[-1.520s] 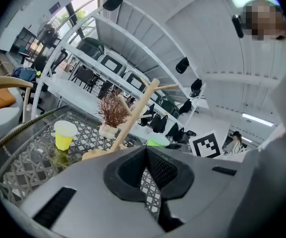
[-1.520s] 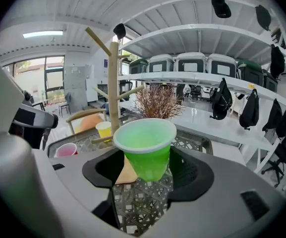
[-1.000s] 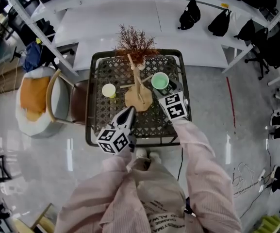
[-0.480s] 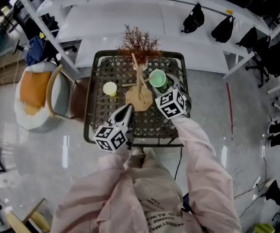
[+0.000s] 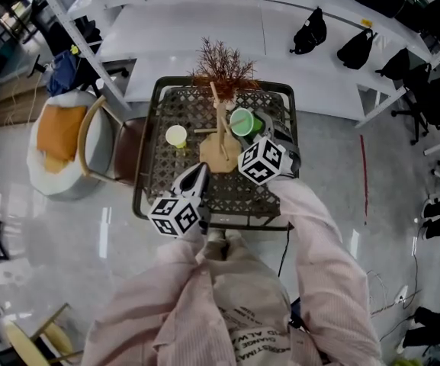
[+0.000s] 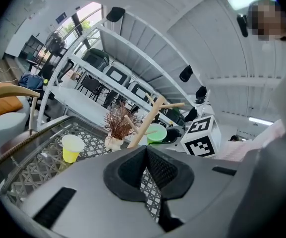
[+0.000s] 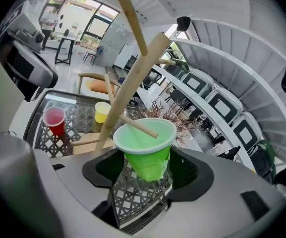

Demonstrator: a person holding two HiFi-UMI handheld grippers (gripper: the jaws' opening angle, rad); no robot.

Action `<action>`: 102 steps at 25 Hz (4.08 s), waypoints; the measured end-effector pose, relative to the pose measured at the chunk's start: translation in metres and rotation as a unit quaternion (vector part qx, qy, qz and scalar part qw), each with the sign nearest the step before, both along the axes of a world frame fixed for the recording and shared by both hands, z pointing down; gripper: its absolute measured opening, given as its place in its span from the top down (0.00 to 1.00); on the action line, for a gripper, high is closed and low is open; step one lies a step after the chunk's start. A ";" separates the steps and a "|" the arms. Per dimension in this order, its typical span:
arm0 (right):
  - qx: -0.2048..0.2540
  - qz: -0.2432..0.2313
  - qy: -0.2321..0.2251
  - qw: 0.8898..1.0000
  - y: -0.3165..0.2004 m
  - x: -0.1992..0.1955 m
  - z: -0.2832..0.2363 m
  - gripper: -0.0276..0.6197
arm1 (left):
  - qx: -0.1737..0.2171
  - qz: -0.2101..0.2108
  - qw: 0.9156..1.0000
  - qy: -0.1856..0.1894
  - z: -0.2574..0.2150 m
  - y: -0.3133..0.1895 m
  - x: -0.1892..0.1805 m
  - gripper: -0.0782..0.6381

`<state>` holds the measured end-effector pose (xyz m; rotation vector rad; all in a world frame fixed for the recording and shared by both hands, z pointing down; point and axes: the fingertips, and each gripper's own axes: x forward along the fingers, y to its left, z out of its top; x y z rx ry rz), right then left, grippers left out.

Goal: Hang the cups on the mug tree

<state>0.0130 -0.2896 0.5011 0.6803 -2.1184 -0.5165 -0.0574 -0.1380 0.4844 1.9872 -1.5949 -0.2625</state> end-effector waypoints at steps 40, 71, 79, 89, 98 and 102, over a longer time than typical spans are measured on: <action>0.149 -0.148 0.148 0.966 0.018 -0.033 0.004 0.51 | -0.005 -0.046 0.999 -0.003 0.002 0.003 -0.014 0.89; 0.041 -0.087 -0.031 0.995 0.053 0.007 -0.006 0.47 | 0.014 -0.093 0.995 -0.013 -0.009 0.024 -0.013 0.89; -0.060 -0.053 -0.113 0.990 0.087 0.009 0.006 0.47 | -0.001 -0.107 0.994 -0.017 -0.001 0.040 -0.024 0.89; -0.155 -0.036 -0.195 0.968 0.155 -0.011 0.017 0.47 | -0.026 -0.092 0.995 -0.012 0.011 0.068 -0.058 0.89; -0.235 0.044 -0.220 0.946 0.204 -0.041 0.067 0.47 | -0.059 -0.033 0.998 -0.004 0.031 0.090 -0.093 0.89; -0.253 0.084 -0.233 0.935 0.218 -0.054 0.087 0.47 | -0.076 0.005 0.997 -0.006 0.044 0.099 -0.103 0.89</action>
